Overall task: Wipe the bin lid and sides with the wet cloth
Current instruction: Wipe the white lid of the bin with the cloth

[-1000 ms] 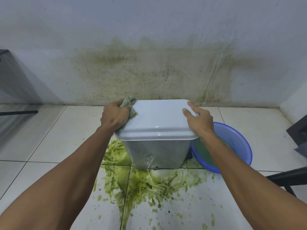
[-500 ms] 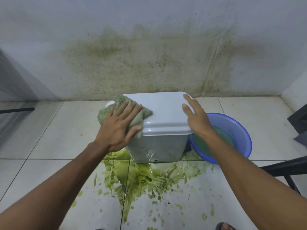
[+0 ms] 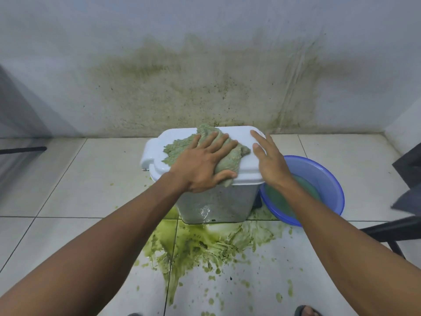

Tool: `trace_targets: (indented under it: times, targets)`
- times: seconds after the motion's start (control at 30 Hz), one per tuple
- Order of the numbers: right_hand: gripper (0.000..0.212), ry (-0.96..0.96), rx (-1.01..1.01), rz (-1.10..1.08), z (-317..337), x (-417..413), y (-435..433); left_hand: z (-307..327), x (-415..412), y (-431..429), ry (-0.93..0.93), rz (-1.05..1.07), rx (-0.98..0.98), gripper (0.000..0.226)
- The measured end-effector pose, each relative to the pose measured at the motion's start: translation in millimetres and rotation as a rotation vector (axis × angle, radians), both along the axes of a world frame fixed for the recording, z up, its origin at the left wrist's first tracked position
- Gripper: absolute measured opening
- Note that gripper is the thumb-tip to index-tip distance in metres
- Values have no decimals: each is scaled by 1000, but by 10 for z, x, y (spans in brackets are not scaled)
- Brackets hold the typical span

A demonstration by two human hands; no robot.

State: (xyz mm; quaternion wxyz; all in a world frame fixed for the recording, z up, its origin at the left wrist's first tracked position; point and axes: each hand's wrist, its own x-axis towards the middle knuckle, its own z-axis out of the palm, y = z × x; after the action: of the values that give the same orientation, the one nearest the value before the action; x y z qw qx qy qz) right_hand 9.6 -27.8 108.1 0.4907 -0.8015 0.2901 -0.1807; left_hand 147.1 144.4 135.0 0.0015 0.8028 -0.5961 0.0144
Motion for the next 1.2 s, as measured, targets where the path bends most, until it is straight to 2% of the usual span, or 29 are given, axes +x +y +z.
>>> trace_targets:
  times: [0.13, 0.27, 0.53, 0.7, 0.83, 0.93, 1.07, 1.2]
  targets:
    - [44, 43, -169, 93, -27, -25, -75, 21, 286, 354, 35, 38, 8, 91]
    - [44, -52, -120, 71, -71, -21, -47, 38, 308, 412, 14, 69, 33, 91]
    - [44, -68, -131, 68, -65, -15, -54, 21, -101, -263, 0, 12, 40, 93]
    - [45, -40, -112, 90, -62, -31, -48, 4, 87, 79, 25, 13, -7, 87]
    - [45, -51, -70, 77, -76, -31, -30, -34, 288, 476, 33, 130, -25, 90]
    - [44, -53, -62, 60, -74, -19, -18, -23, 172, 354, 13, 181, -38, 94]
    - [45, -33, -66, 84, -56, -24, -52, -34, -66, -21, 6, 140, -27, 95]
    - [45, -47, -39, 92, -63, -59, -40, -28, 43, 204, 19, 52, -26, 94]
